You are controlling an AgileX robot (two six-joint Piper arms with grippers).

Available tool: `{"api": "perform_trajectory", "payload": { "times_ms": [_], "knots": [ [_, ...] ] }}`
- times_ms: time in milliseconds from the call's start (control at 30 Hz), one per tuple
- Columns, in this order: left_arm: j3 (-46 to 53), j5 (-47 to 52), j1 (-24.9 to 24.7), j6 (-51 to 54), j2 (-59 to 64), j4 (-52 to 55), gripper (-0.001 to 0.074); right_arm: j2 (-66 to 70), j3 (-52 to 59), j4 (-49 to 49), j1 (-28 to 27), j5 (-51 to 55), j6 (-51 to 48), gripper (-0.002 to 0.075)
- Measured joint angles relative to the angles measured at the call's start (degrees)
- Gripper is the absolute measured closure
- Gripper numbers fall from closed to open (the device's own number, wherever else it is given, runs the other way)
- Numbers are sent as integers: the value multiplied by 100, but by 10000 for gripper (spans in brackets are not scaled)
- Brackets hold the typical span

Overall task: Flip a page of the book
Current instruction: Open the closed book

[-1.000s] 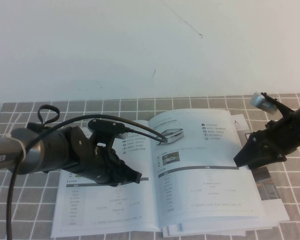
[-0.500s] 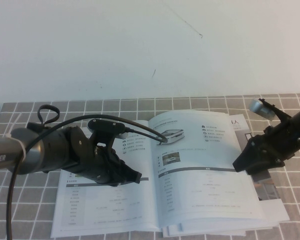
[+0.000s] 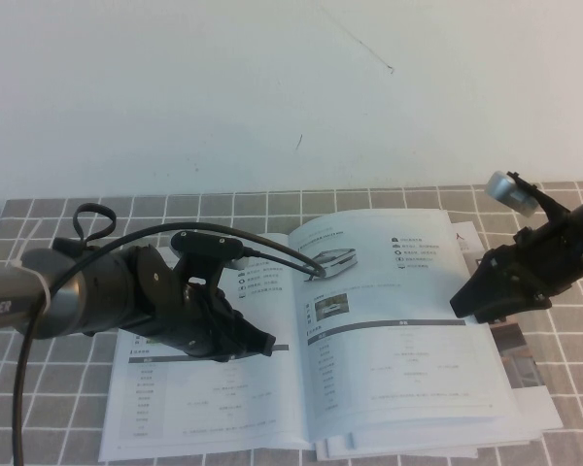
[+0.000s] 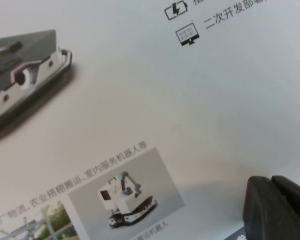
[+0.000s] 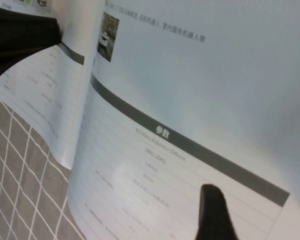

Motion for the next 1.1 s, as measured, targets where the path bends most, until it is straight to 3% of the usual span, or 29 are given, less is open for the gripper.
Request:
{"api": "perform_trajectory", "payload": {
  "times_ms": [1100],
  "knots": [
    [0,-40,0,0,9,-217,739,365,-28,-167,0,-155,-47,329]
  ]
}}
